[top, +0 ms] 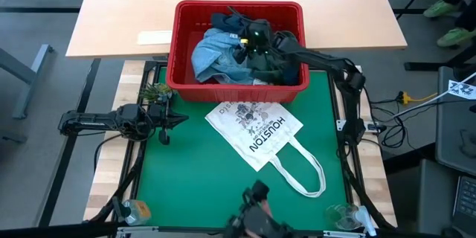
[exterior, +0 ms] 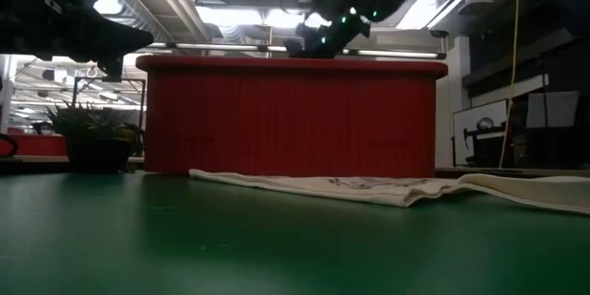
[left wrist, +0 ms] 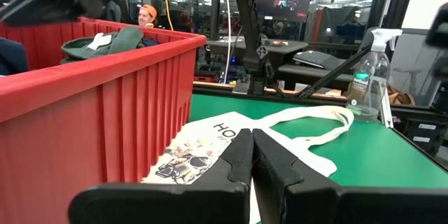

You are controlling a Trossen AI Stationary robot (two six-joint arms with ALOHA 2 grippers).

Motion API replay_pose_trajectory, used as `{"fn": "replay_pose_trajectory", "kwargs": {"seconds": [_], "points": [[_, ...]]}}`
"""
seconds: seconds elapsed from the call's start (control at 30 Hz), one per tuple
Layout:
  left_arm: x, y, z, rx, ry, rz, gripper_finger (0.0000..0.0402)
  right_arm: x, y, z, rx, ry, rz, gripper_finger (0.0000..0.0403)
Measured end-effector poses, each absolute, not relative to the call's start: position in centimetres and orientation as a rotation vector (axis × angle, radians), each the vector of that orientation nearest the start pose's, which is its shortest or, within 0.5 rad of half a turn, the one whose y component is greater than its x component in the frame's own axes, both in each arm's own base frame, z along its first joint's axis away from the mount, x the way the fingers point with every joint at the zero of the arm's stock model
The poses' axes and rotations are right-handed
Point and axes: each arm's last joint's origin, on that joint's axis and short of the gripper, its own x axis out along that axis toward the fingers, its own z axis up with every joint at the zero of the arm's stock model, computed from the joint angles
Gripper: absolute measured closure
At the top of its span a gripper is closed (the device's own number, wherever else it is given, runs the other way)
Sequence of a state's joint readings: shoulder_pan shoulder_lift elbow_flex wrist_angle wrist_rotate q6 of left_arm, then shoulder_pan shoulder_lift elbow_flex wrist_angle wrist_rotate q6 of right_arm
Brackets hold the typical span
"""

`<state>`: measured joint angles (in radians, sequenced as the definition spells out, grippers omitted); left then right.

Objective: Fold laundry
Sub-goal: Fold the light blue pants

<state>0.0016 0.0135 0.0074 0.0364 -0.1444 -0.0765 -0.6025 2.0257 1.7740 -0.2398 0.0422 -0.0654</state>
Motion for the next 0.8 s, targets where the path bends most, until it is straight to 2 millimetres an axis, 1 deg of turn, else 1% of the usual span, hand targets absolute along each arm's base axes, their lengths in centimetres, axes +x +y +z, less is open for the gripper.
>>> {"fn": "replay_pose_trajectory", "kwargs": {"seconds": [0.17, 0.33, 0.5, 0.63, 0.7, 0.8], "points": [[9.8, 0.4, 16.8, -0.078, -0.035, 0.145, 0.0401, 38.7, -28.8, 26.8, 0.102, 0.553, -0.644, 0.0143], [9.8, 0.4, 16.8, -0.078, -0.036, 0.145, 0.0401, 38.3, -30.1, 25.4, 0.117, 0.582, -0.670, 0.0143], [9.8, 0.4, 16.8, -0.078, -0.036, 0.145, 0.0401, 38.2, -30.7, 24.5, 0.115, 0.609, -0.689, 0.0143], [9.8, 0.4, 16.8, -0.078, -0.036, 0.145, 0.0401, 38.2, -31.0, 24.0, 0.078, 0.626, -0.713, 0.0143], [9.8, 0.4, 16.8, -0.078, -0.036, 0.145, 0.0401, 38.3, -31.2, 23.6, 0.055, 0.642, -0.740, 0.0143], [9.8, 0.4, 16.8, -0.078, -0.035, 0.145, 0.0401, 38.4, -31.4, 22.6, 0.048, 0.671, -0.736, 0.0143]]}}
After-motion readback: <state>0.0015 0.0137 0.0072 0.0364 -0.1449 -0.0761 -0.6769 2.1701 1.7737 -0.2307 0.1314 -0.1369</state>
